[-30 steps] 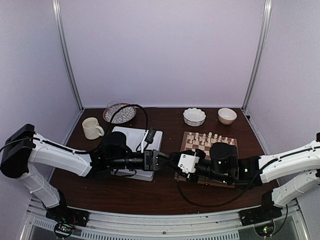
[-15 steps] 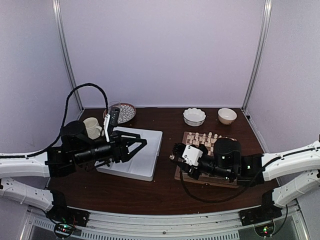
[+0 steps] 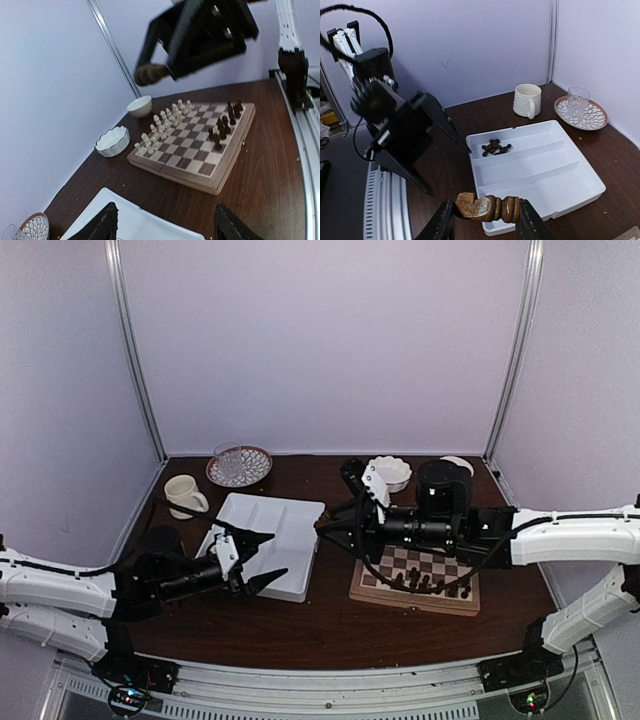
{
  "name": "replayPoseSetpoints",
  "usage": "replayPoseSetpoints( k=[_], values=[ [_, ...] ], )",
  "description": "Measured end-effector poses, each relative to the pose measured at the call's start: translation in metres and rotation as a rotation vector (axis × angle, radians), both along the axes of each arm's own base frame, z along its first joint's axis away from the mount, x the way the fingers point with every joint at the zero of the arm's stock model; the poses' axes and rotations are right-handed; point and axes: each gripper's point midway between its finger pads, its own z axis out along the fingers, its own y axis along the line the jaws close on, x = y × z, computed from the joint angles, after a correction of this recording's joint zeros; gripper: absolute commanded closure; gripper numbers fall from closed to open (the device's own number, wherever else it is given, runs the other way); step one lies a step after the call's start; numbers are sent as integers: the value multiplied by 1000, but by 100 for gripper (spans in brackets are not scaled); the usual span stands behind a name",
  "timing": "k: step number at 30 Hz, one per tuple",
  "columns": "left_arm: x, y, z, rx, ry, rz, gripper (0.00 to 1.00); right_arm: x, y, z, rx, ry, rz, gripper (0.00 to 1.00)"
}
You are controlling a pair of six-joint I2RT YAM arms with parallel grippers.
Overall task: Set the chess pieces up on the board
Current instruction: Pass from the right arm to the left
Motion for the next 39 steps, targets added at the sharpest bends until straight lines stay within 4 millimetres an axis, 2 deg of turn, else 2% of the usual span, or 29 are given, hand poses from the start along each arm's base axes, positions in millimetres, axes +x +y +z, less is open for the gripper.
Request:
replayPoseSetpoints(
  k=[3, 5, 9, 13, 19, 24, 31, 36, 39],
  values=[
    [4, -7, -36, 95, -62, -8, 35, -4, 18, -7, 21, 125, 83, 79],
    [6, -10, -42, 106, -107, -14, 34, -10, 30, -17, 17, 209, 139, 79],
    [5, -11, -36, 75, -201, -15, 34, -21, 43, -36, 3, 331, 216, 78],
    [1, -13, -26, 41, -247, -38, 37, -29, 50, -47, 3, 425, 264, 79],
    [-3, -17, -27, 20, -272, -65, 47, -34, 59, -49, 26, 519, 320, 78],
    [-8, -19, -33, 16, -282, -96, 59, -34, 61, -48, 38, 558, 339, 78],
    [-14, -17, -24, -19, -304, -117, 61, -36, 66, -51, 56, 598, 375, 79],
    [-17, -18, -21, -30, -309, -134, 75, -36, 71, -57, 56, 631, 395, 78],
    [-19, -18, -21, -29, -306, -143, 73, -37, 72, -56, 63, 637, 404, 78]
  ],
)
